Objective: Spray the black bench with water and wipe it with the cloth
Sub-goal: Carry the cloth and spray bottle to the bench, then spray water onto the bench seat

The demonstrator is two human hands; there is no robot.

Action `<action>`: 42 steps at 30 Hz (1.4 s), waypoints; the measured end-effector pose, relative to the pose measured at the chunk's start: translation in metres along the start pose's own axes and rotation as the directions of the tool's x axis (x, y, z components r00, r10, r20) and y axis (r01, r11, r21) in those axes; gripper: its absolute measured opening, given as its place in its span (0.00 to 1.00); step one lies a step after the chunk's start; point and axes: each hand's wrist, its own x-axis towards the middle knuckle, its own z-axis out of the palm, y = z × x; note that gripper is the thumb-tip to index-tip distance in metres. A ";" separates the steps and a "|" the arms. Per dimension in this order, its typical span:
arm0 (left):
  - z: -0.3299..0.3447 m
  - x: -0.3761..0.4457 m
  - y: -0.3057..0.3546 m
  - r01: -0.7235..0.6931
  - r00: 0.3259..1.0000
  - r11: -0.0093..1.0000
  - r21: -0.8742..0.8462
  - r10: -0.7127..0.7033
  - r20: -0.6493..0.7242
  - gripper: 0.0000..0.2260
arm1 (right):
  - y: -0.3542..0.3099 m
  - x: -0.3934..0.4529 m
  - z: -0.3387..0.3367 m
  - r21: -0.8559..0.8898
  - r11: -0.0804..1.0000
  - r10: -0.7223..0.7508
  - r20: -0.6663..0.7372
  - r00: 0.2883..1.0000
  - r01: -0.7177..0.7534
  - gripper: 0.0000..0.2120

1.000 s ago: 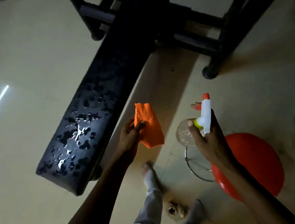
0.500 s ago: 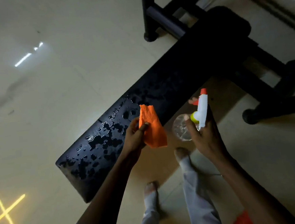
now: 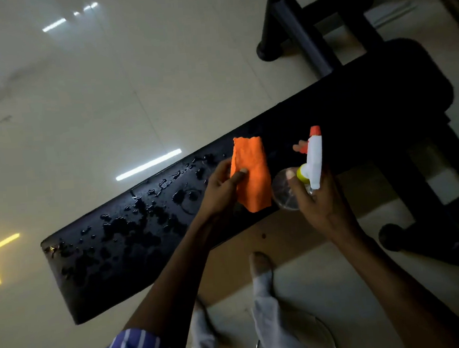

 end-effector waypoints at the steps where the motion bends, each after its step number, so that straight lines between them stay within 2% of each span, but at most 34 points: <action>1: 0.004 0.006 -0.001 -0.008 1.000 0.998 0.055 0.008 -0.005 0.11 | 0.004 0.008 -0.001 -0.004 1.000 -0.014 0.000 1.000 0.014 0.43; 3: 0.007 0.015 -0.007 -0.032 0.998 0.951 0.308 0.048 -0.045 0.16 | 0.015 0.021 0.001 -0.010 1.000 -0.023 0.006 1.000 0.023 0.44; 5: 0.003 0.021 -0.017 -0.071 0.986 0.816 0.574 0.145 -0.084 0.22 | 0.025 0.028 0.003 -0.018 1.000 -0.024 0.025 0.999 0.024 0.41; 8: -0.007 0.019 -0.025 -0.138 0.951 0.665 0.734 0.296 -0.090 0.25 | 0.035 0.033 0.009 -0.009 0.999 -0.033 0.059 0.998 0.034 0.36; 10: -0.014 0.018 -0.030 -0.172 0.929 0.475 0.863 0.369 -0.018 0.25 | 0.035 0.033 0.013 0.007 1.000 -0.018 0.079 0.997 0.018 0.35; 12: -0.019 0.016 -0.033 -0.215 0.946 0.300 0.929 0.299 0.122 0.24 | 0.030 0.033 0.017 0.019 1.000 0.008 0.071 0.997 -0.009 0.34; 13: -0.021 0.016 -0.033 -0.228 0.960 0.265 0.937 0.223 0.170 0.24 | 0.027 0.033 0.019 0.022 0.999 0.026 0.067 0.997 -0.027 0.34; 15: -0.027 0.015 -0.036 -0.240 0.968 0.266 0.934 0.138 0.210 0.24 | 0.026 0.031 0.023 0.018 0.998 0.058 0.082 0.995 -0.059 0.37; 17: -0.035 0.011 -0.038 -0.245 0.962 0.335 0.910 0.199 0.185 0.24 | 0.026 0.032 0.028 0.001 0.995 0.099 0.116 0.988 -0.100 0.39; 20: -0.056 -0.001 -0.043 -0.205 0.952 0.419 0.885 0.295 0.081 0.23 | 0.017 0.038 0.038 -0.032 0.988 0.156 0.170 0.973 -0.153 0.37; 23: -0.083 -0.020 -0.056 -0.130 0.955 0.448 0.884 0.295 -0.009 0.25 | 0.003 0.038 0.051 -0.008 0.995 0.099 0.140 0.985 -0.099 0.22; 25: -0.101 -0.032 -0.066 -0.067 0.955 0.457 0.887 0.286 -0.075 0.28 | -0.007 0.033 0.063 0.040 0.989 0.130 0.179 0.975 -0.140 0.07; 26: -0.109 -0.036 -0.070 -0.033 0.955 0.456 0.889 0.277 -0.107 0.30 | -0.015 0.031 0.069 0.048 0.984 0.157 0.215 0.964 -0.171 0.03; 29: -0.128 -0.044 -0.083 0.044 0.964 0.395 0.917 0.224 -0.143 0.36 | -0.025 0.027 0.082 0.046 0.977 0.181 0.327 0.927 -0.207 0.12; 32: -0.136 -0.047 -0.094 0.058 0.982 0.318 0.946 0.152 -0.111 0.39 | -0.034 0.025 0.091 -0.014 0.972 0.215 0.467 0.858 -0.236 0.14; 36: -0.134 -0.047 -0.102 0.057 0.975 0.285 0.957 0.190 -0.114 0.40 | -0.041 0.020 0.103 -0.041 0.951 0.278 0.545 0.791 -0.306 0.20; 39: -0.131 -0.049 -0.106 0.055 0.968 0.292 0.955 0.219 -0.123 0.40 | -0.044 0.014 0.105 -0.064 0.957 0.273 0.529 0.803 -0.283 0.19; 42: -0.134 -0.049 -0.109 0.039 0.967 0.297 0.954 0.229 -0.111 0.40 | -0.045 0.011 0.108 -0.131 0.956 0.294 0.452 0.842 -0.264 0.25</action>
